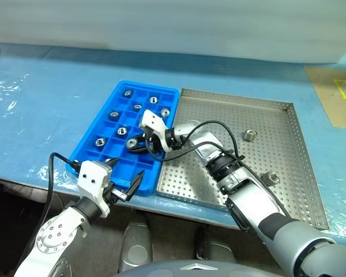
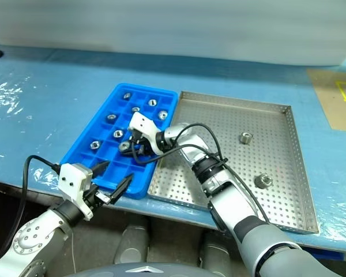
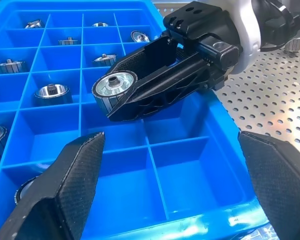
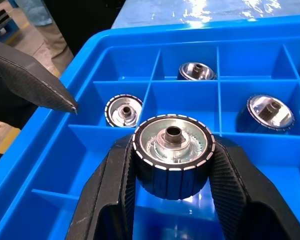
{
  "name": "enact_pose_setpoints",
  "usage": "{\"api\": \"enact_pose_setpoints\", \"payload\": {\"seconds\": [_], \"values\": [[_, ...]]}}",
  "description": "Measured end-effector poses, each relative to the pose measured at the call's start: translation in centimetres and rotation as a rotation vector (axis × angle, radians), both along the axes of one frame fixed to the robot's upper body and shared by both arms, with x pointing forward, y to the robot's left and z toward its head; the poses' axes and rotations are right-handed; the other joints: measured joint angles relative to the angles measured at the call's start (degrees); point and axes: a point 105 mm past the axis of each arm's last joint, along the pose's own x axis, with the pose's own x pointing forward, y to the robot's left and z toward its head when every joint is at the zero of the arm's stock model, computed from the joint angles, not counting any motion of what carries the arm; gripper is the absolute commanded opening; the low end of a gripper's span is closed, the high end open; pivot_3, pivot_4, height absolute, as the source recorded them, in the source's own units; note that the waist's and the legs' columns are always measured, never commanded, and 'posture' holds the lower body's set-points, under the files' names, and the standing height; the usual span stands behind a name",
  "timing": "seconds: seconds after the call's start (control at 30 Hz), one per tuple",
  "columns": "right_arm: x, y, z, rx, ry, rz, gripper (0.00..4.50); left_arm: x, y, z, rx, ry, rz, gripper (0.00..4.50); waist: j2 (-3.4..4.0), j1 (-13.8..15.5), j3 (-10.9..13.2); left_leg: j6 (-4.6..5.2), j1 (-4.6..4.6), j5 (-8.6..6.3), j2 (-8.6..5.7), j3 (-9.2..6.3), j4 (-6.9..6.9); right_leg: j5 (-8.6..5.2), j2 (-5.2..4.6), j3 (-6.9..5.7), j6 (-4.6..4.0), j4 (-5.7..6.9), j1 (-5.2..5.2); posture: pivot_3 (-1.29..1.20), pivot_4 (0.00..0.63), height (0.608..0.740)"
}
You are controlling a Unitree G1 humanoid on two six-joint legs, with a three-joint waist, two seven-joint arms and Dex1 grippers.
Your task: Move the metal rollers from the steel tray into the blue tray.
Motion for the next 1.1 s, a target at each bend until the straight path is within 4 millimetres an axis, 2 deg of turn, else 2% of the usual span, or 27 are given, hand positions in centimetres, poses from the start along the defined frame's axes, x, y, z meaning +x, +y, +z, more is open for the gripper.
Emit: {"api": "enact_pose_setpoints", "payload": {"seconds": [0.1, 0.13, 0.33, 0.5, 0.67, 0.93, 1.1], "values": [[0.0, 0.0, -0.1, -0.007, -0.004, -0.001, 1.62, 0.0, 0.0, 0.1, 0.0, -0.003, 0.0, 4.5, 0.0, 0.37, 0.0, 0.0, 0.01, 0.0, 0.0, 0.0, 0.0, 0.0, 0.01, 0.01, 0.0, 0.01, 0.0, 0.52, 0.15, 0.74], [0.0, 0.0, -0.2, -0.01, -0.005, -0.001, 2.35, 0.0, -0.1, 0.2, 0.0, -0.007, -0.001, 4.5, 0.0, 0.6, 0.0, 0.0, 0.02, 0.0, 0.0, 0.0, 0.0, 0.0, 0.01, 0.01, 0.0, 0.01, 0.0, 0.52, 0.15, 0.74], [-0.1, 0.3, 0.0, 0.001, -0.016, -0.003, 4.36, 0.2, -0.2, 0.6, 0.003, -0.024, -0.013, 4.5, 0.0, 1.14, 0.0, 0.0, 0.03, 0.0, 0.0, 0.0, 0.0, 0.0, 0.01, 0.01, 0.0, 0.02, 0.02, 0.51, 0.15, 0.74], [0.8, -0.3, 0.9, 0.055, -0.02, -0.052, 4.36, 1.1, -0.5, 1.6, 0.039, -0.067, -0.042, 4.5, 0.0, 1.31, 0.0, -0.08, 0.08, 0.05, 0.0, -0.01, 0.02, 0.0, 0.0, 0.01, 0.0, 0.12, 0.04, 0.47, 0.15, 0.74], [1.8, -2.0, 1.8, 0.106, -0.023, -0.106, 4.36, 2.2, -1.0, 2.4, 0.047, -0.099, -0.082, 4.5, 0.0, 1.05, 0.0, -0.14, 0.13, 0.09, -0.01, -0.01, 0.11, 0.0, 0.01, 0.04, -0.01, 0.31, 0.04, 0.41, 0.15, 0.74], [3.1, -7.2, 3.0, 0.185, -0.024, -0.255, 4.36, 3.9, -2.4, 2.2, 0.04, -0.089, -0.2, 4.5, 0.01, 0.01, -0.01, -0.18, 0.16, 0.12, 0.01, 0.0, 0.46, 0.01, 0.04, 0.13, -0.01, 0.61, 0.05, 0.28, 0.15, 0.74], [4.5, -11.0, 3.4, 0.199, -0.031, -0.406, 4.36, 5.2, -3.0, 1.9, 0.044, -0.08, -0.267, 4.5, 0.0, -2.01, -0.01, -0.2, 0.31, 0.13, -0.02, 0.03, 0.61, 0.04, 0.03, 0.24, -0.01, 0.7, 0.15, 0.18, 0.15, 0.74]]}}
